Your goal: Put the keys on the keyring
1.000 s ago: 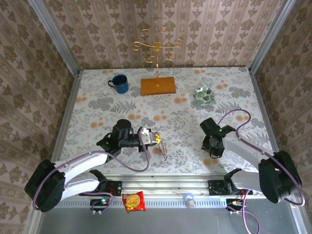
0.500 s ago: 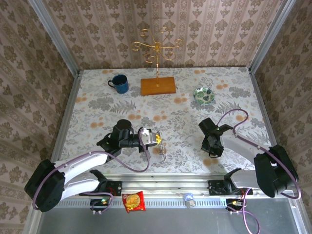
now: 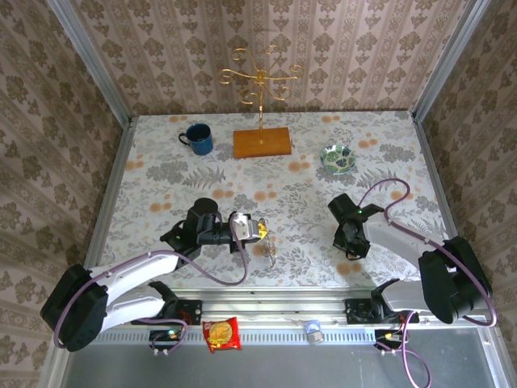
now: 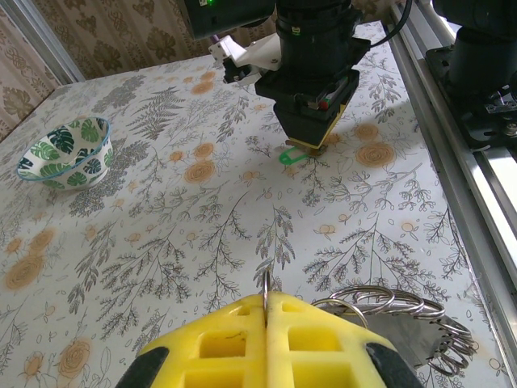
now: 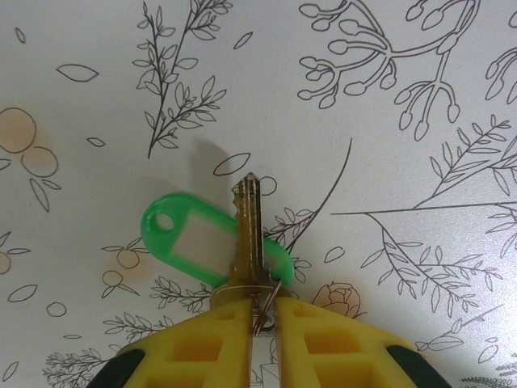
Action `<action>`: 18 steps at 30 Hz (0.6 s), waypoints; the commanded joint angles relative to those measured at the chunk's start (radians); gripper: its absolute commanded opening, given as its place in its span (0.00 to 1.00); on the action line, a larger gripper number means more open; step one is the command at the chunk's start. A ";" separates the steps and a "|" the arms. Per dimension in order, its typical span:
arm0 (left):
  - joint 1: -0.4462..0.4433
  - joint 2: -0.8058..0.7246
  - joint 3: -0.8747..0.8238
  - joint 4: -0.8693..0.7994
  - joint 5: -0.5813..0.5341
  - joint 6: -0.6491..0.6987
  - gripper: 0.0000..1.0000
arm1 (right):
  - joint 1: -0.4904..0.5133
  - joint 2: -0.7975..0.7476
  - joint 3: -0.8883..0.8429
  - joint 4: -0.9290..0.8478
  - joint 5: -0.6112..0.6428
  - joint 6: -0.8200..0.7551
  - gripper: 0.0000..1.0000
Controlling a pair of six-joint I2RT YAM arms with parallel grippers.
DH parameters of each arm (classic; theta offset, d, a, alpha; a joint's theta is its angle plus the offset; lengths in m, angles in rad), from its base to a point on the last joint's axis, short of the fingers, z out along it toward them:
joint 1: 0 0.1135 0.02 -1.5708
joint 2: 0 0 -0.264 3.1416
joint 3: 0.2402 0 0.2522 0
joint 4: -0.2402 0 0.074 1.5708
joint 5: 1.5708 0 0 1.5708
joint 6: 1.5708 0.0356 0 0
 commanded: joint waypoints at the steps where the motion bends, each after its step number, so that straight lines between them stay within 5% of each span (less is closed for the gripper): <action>1: -0.008 -0.014 0.029 -0.009 0.007 0.005 0.00 | -0.002 0.015 0.025 -0.033 0.039 -0.005 0.16; 6: -0.008 -0.014 0.028 -0.010 0.006 0.006 0.00 | -0.002 0.013 0.026 -0.041 0.045 -0.010 0.10; 18: -0.010 -0.013 0.030 -0.009 0.008 0.008 0.00 | 0.000 0.021 0.045 -0.061 0.057 -0.032 0.14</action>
